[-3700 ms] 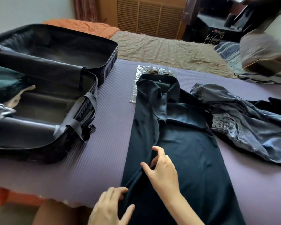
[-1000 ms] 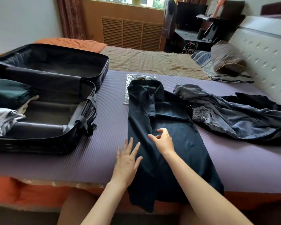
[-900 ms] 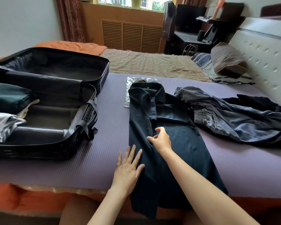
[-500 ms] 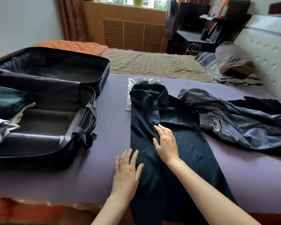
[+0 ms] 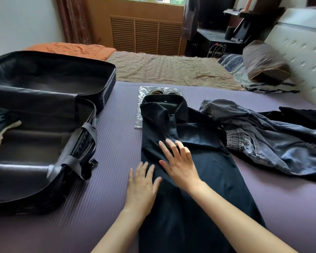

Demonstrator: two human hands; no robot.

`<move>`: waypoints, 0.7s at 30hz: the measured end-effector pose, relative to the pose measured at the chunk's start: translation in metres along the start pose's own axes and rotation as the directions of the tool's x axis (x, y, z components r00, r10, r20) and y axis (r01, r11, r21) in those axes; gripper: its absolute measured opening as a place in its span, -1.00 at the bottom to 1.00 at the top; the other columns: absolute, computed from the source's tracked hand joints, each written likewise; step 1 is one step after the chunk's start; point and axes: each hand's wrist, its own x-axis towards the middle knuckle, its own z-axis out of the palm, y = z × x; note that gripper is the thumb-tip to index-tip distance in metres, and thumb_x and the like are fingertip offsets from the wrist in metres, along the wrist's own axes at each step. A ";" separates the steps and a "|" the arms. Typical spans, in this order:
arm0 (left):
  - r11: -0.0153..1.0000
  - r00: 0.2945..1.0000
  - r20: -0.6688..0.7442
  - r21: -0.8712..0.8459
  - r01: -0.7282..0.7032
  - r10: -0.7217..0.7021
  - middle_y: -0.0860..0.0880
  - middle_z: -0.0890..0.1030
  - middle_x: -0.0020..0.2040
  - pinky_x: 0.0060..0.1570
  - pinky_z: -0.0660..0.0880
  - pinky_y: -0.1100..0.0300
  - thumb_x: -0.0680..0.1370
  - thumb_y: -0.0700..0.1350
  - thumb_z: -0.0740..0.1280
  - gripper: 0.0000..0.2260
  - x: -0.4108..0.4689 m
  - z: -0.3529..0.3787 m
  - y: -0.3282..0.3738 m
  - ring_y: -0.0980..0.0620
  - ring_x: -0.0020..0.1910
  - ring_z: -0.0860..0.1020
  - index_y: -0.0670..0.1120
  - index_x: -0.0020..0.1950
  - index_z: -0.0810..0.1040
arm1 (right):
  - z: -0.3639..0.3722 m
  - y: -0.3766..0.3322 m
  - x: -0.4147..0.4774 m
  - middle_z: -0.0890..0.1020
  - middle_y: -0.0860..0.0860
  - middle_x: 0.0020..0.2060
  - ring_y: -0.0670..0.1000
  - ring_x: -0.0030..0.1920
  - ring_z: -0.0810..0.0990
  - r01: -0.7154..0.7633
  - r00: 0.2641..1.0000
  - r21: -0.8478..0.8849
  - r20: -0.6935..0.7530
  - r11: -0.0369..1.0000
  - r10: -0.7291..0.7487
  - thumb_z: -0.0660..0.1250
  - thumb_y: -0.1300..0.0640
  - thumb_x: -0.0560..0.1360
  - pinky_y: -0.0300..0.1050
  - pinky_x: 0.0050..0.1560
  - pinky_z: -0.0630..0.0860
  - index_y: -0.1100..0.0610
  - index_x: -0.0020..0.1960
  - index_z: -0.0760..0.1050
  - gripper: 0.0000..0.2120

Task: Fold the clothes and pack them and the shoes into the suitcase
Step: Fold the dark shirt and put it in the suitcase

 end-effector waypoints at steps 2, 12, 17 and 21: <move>1.000 0.997 -0.071 -0.014 -0.003 0.002 -0.06 -0.03 0.56 0.46 -0.20 0.02 0.62 0.14 -0.13 -0.47 0.024 -0.006 0.004 0.02 0.53 -0.15 -0.06 0.55 0.00 | -0.001 0.002 0.012 0.31 0.06 0.46 0.13 0.47 0.17 -0.011 0.998 0.039 0.067 0.999 0.008 -0.05 -0.19 0.54 0.02 0.39 0.07 0.07 0.47 0.29 -0.40; 0.996 0.965 0.261 0.080 -0.042 0.019 0.06 -0.23 0.54 0.43 -0.32 0.04 0.65 0.06 -0.18 -0.54 0.079 0.012 -0.019 0.12 0.49 -0.29 0.02 0.54 -0.18 | 0.023 0.011 0.023 -0.18 -0.14 0.53 -0.08 0.51 -0.29 -0.106 0.924 0.289 0.381 0.952 -0.013 -0.16 -0.03 0.65 -0.06 0.45 -0.37 -0.06 0.55 -0.08 -0.52; 0.993 0.951 0.307 0.092 -0.076 0.044 0.04 -0.16 0.56 0.47 -0.16 0.03 0.66 -0.03 -0.04 -0.53 0.088 -0.004 -0.020 0.09 0.52 -0.18 0.03 0.55 -0.09 | 0.000 0.045 0.007 0.08 -0.15 0.52 -0.14 0.52 -0.04 -0.198 0.958 0.619 0.285 0.760 0.018 0.10 0.07 0.64 -0.08 0.45 -0.25 -0.09 0.51 0.15 -0.55; 0.993 0.958 0.282 0.089 -0.077 0.049 0.02 0.01 0.56 0.46 -0.10 -0.04 0.62 -0.05 0.13 -0.49 0.096 -0.021 -0.016 0.06 0.53 -0.07 0.05 0.54 0.03 | -0.018 0.103 -0.041 0.31 -0.03 0.45 -0.01 0.44 0.21 -0.403 0.909 0.641 0.195 0.653 0.370 0.24 0.12 0.58 -0.15 0.37 0.03 -0.02 0.40 0.38 -0.62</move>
